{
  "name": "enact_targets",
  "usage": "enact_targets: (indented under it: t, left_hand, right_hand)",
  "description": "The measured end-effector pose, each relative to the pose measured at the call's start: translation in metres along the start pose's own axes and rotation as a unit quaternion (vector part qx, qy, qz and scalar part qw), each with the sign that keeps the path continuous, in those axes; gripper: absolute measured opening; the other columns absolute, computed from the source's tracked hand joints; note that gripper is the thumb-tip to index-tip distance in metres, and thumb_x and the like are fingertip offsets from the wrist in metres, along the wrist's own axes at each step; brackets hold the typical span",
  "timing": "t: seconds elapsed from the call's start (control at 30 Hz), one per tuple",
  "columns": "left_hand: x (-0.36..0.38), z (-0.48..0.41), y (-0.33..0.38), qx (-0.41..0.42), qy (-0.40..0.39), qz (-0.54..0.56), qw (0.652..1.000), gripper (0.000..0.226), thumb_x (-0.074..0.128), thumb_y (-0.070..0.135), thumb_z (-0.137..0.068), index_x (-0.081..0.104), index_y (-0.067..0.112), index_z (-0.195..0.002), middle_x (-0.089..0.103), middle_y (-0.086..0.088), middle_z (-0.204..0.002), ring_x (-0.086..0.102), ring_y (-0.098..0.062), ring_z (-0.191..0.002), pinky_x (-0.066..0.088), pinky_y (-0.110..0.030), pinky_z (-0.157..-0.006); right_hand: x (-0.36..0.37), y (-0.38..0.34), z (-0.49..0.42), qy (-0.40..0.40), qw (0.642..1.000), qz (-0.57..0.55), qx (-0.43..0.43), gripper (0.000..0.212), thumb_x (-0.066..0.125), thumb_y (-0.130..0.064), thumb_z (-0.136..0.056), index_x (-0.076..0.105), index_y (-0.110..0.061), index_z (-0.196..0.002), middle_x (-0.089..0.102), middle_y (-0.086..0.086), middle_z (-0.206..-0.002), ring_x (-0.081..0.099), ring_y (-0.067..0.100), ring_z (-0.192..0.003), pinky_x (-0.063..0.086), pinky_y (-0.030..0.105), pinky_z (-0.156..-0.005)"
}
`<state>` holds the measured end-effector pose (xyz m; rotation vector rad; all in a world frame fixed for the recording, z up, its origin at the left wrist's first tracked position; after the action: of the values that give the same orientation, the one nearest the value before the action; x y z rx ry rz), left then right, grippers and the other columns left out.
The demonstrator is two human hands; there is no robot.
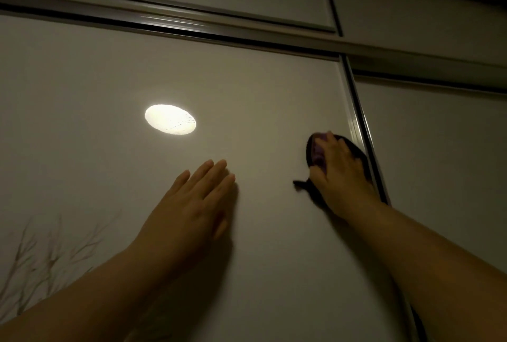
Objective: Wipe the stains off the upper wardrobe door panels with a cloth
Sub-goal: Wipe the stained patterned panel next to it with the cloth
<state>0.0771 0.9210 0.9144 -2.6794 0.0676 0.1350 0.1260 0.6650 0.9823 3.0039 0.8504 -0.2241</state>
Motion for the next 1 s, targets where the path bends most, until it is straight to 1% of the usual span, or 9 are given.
enact_targets:
  t: [0.1,0.27,0.4,0.47,0.67,0.77,0.9,0.93,1.0]
  left_hand:
    - [0.001,0.002,-0.023,-0.008,0.001,-0.005,1.0,0.062,0.036,0.04,-0.082,0.042,0.01,-0.135,0.04,-0.016,-0.141,0.037,-0.035,-0.127,0.028,-0.053,-0.098]
    - [-0.002,-0.003,-0.038,-0.027,0.018,0.017,0.999,0.061,0.036,0.039,-0.083,0.046,0.005,-0.132,0.042,-0.02,-0.139,0.04,-0.038,-0.125,0.035,-0.057,-0.095]
    - [0.0,-0.01,-0.028,-0.026,0.028,0.027,0.999,0.062,0.035,0.039,-0.083,0.048,0.002,-0.13,0.043,-0.022,-0.138,0.041,-0.04,-0.124,0.036,-0.058,-0.094]
    - [0.002,-0.013,-0.016,-0.019,0.028,0.036,0.999,0.062,0.034,0.04,-0.083,0.048,0.002,-0.13,0.043,-0.022,-0.137,0.042,-0.04,-0.123,0.034,-0.057,-0.094]
    - [0.001,-0.01,0.031,0.005,0.032,0.082,0.996,0.061,0.033,0.038,-0.083,0.049,0.003,-0.129,0.043,-0.022,-0.138,0.041,-0.038,-0.125,0.03,-0.054,-0.097]
    - [0.003,-0.003,0.051,0.015,0.028,0.106,0.994,0.06,0.033,0.038,-0.083,0.047,0.005,-0.131,0.041,-0.02,-0.14,0.038,-0.036,-0.127,0.031,-0.054,-0.099]
    - [0.013,0.012,0.073,0.03,0.002,0.083,0.996,0.062,0.032,0.038,-0.082,0.043,0.009,-0.135,0.038,-0.017,-0.143,0.035,-0.033,-0.13,0.028,-0.053,-0.1]
    - [0.016,0.016,0.074,0.031,-0.01,0.069,0.997,0.062,0.031,0.039,-0.082,0.042,0.01,-0.136,0.037,-0.016,-0.143,0.034,-0.032,-0.13,0.026,-0.051,-0.101]
    - [0.02,0.021,0.074,0.031,-0.032,0.051,0.998,0.063,0.031,0.04,-0.082,0.04,0.012,-0.138,0.035,-0.014,-0.144,0.033,-0.031,-0.131,0.024,-0.051,-0.101]
  right_hand:
    - [0.01,-0.029,-0.05,0.024,0.999,0.011,0.019,0.058,0.042,-0.028,-0.088,0.023,-0.024,-0.142,0.012,0.003,-0.156,0.007,0.023,-0.142,0.006,0.052,-0.114]
    - [0.028,-0.08,-0.067,0.004,1.0,0.01,-0.028,0.06,0.041,-0.028,-0.087,0.021,-0.026,-0.144,0.007,-0.001,-0.157,0.003,0.02,-0.143,0.003,0.05,-0.114]
    - [0.035,-0.08,-0.023,-0.015,0.994,0.001,-0.112,0.06,0.044,-0.03,-0.087,0.022,-0.029,-0.143,0.007,-0.005,-0.157,0.002,0.016,-0.143,0.002,0.049,-0.113]
    - [0.03,-0.066,-0.001,-0.027,0.992,-0.001,-0.124,0.06,0.045,-0.03,-0.088,0.022,-0.03,-0.143,0.007,-0.007,-0.157,0.001,0.014,-0.143,0.001,0.047,-0.114]
    - [0.003,-0.011,0.03,-0.028,0.999,0.003,-0.031,0.059,0.043,-0.024,-0.091,0.018,-0.027,-0.145,0.005,-0.003,-0.157,0.0,0.015,-0.143,0.001,0.047,-0.115]
    - [0.005,0.0,0.068,-0.034,0.999,0.004,0.014,0.06,0.038,-0.027,-0.093,0.01,-0.029,-0.146,-0.001,-0.003,-0.157,-0.005,0.014,-0.143,-0.002,0.047,-0.116]
    - [0.019,0.003,0.15,-0.041,0.999,-0.003,-0.005,0.068,0.026,-0.044,-0.082,-0.009,-0.046,-0.141,-0.009,-0.015,-0.153,-0.014,0.006,-0.14,-0.008,0.041,-0.114]
    - [0.024,0.004,0.169,-0.046,0.999,-0.005,-0.018,0.069,0.026,-0.044,-0.081,-0.01,-0.049,-0.14,-0.009,-0.017,-0.153,-0.014,0.006,-0.14,-0.007,0.041,-0.113]
    - [0.028,0.01,0.198,-0.048,0.997,-0.009,-0.055,0.07,0.034,-0.036,-0.081,0.001,-0.047,-0.142,-0.004,-0.017,-0.155,-0.006,0.009,-0.143,-0.002,0.044,-0.111]
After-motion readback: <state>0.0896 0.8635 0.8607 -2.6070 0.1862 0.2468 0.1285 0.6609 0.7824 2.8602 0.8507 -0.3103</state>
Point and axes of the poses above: each hand's wrist, its own z-axis away from the middle knuckle, its own x-axis out of the palm, y = z × x, the point moved 2 cm from there along -z, towards the middle knuckle
